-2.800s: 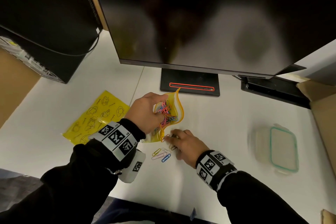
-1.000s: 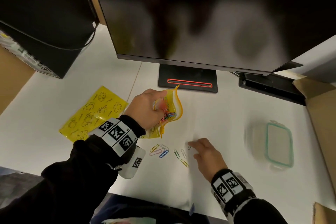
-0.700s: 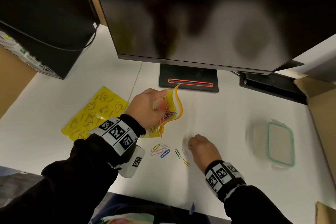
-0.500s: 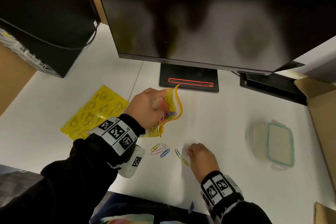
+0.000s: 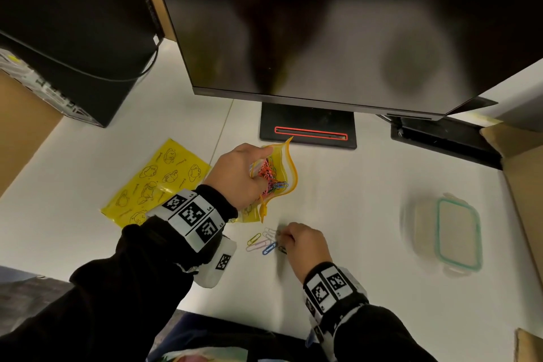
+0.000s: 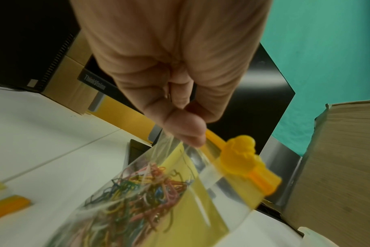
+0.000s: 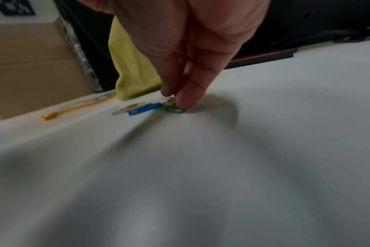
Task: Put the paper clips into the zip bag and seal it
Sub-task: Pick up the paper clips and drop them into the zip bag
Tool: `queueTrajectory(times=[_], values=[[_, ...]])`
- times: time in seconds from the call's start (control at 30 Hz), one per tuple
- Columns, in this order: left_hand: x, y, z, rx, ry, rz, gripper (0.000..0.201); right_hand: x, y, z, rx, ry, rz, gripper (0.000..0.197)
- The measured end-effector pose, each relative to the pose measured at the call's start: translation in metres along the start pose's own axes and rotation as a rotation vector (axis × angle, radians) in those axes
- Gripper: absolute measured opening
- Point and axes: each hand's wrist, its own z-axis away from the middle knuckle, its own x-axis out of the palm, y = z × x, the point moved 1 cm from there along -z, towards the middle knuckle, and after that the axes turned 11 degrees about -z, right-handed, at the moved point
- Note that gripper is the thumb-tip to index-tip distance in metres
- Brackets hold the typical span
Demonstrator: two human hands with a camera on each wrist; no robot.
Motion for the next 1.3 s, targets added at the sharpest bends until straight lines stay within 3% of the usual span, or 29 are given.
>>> queueTrajectory(times=[0.07, 0.13, 0.23, 0.3, 0.53, 0.63, 0.7, 0.8, 0.87, 0.93, 1.1, 1.2, 1.3], values=[[-0.001, -0.002, 0.0, 0.008, 0.005, -0.005, 0.057, 0.003, -0.002, 0.004, -0.058, 0.039, -0.021, 0.02], [-0.001, -0.003, 0.0, 0.013, 0.009, -0.001, 0.057, 0.007, -0.007, 0.01, -0.224, 0.034, 0.088, 0.028], [-0.001, -0.004, 0.0, 0.019, 0.011, -0.003, 0.057, 0.026, -0.01, 0.015, -0.563, -0.151, 0.434, 0.055], [-0.001, -0.004, 0.0, 0.023, 0.012, -0.017, 0.057, 0.034, -0.007, 0.017, -0.673, -0.241, 0.59, 0.048], [-0.002, -0.006, 0.0, 0.022, 0.03, -0.026, 0.056, 0.009, 0.024, 0.012, -0.522, -0.281, 0.748, 0.057], [-0.001, -0.004, -0.001, 0.024, 0.023, -0.024, 0.056, -0.007, 0.032, 0.007, -0.536, -0.318, 0.698, 0.076], [-0.001, -0.003, -0.001, 0.024, 0.016, -0.024, 0.056, -0.017, 0.037, 0.003, -0.528, -0.254, 0.63, 0.087], [-0.001, -0.004, -0.002, 0.022, 0.016, -0.029, 0.056, -0.033, 0.04, 0.003, -0.47, -0.031, 0.386, 0.075], [-0.001, -0.004, -0.002, 0.016, 0.02, -0.033, 0.056, -0.043, 0.043, 0.007, -0.293, 0.078, 0.173, 0.067], [-0.002, -0.004, -0.001, 0.017, 0.021, -0.037, 0.056, -0.047, 0.043, 0.011, -0.16, 0.022, 0.089, 0.075], [-0.001, -0.002, -0.002, 0.02, 0.009, -0.042, 0.056, -0.036, 0.03, 0.005, -0.128, -0.068, 0.133, 0.084], [0.001, -0.001, -0.002, 0.021, 0.007, -0.049, 0.056, -0.026, 0.022, 0.004, -0.138, -0.117, 0.123, 0.073], [0.001, 0.0, -0.002, 0.015, 0.008, -0.055, 0.056, -0.02, 0.018, 0.005, -0.179, -0.109, 0.119, 0.049]])
